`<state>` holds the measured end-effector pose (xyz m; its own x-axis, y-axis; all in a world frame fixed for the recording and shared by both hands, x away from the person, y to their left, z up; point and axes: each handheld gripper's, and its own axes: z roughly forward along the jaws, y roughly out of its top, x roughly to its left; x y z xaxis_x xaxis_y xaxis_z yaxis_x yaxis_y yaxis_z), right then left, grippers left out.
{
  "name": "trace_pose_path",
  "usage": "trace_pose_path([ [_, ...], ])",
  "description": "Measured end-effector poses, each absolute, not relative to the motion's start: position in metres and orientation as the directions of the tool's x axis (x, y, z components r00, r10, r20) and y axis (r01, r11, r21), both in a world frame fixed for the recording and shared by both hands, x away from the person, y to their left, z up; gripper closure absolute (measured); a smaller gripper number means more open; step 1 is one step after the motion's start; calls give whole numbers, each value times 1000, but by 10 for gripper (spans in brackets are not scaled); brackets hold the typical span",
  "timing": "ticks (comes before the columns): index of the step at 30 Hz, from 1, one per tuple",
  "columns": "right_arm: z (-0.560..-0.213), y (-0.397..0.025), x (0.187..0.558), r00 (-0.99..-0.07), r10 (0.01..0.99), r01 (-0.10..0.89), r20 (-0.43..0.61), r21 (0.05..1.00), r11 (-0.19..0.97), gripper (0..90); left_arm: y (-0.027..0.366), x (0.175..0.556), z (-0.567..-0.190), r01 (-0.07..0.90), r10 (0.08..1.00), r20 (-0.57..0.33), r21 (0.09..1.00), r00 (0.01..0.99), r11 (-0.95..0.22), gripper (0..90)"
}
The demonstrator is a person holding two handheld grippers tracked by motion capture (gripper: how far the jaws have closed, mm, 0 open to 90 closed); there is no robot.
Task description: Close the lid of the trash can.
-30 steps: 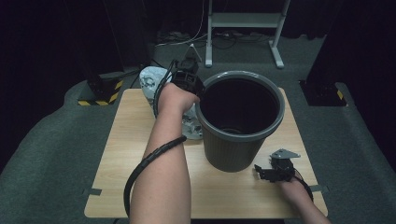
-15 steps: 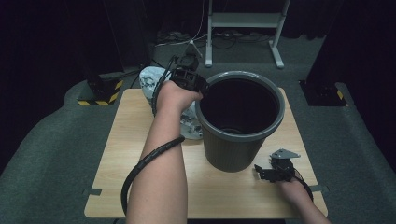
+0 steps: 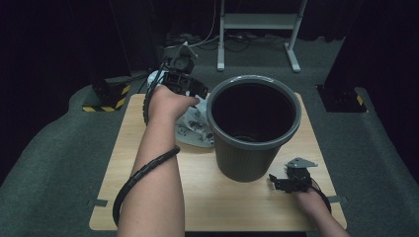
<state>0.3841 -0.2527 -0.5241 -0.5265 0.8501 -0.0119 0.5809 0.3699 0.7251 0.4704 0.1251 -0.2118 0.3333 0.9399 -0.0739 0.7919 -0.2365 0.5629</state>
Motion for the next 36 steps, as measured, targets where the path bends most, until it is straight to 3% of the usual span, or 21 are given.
trace_pose_path([
  [13,-524,-252,385,-529,848,579,-11,726,371,152,154,462,-229,794,949,-40,559,314,-239,304],
  [36,-524,-252,386,-534,845,576,-17,724,379,147,197,451,-310,829,947,-75,507,313,-234,276],
])
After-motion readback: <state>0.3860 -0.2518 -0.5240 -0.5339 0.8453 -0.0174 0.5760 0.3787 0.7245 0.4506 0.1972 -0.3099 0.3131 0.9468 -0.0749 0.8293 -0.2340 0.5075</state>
